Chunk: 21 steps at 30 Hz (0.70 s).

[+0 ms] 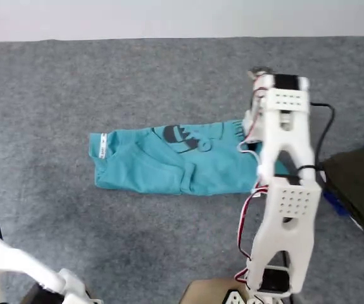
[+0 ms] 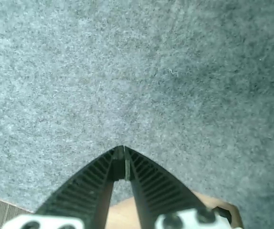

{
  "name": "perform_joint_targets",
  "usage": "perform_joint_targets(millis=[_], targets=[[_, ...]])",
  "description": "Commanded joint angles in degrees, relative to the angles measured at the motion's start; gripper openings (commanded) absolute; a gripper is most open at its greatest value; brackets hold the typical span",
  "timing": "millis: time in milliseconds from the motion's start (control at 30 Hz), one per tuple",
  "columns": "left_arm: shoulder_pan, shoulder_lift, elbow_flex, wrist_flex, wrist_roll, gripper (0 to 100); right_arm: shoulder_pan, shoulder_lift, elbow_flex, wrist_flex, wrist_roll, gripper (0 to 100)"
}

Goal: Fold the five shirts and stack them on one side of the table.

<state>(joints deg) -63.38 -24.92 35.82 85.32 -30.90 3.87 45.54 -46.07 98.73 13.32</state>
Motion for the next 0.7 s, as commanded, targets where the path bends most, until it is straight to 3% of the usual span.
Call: perform_joint_targets(millis=[0, 300, 667], targets=[[0.53, -1.76, -1.8, 0.18, -0.35, 1, 5.14, -0.66, -4.75, 0.66, 4.84, 1.0], [0.53, -1.76, -1.71, 0.09, -0.35, 1, 9.54, -0.92, -6.24, 2.33, 9.93, 1.0], [2.73, -2.2, -3.65, 0.97, -0.35, 1, -7.52, -8.31, -5.8, 4.26, 9.49, 1.0]])
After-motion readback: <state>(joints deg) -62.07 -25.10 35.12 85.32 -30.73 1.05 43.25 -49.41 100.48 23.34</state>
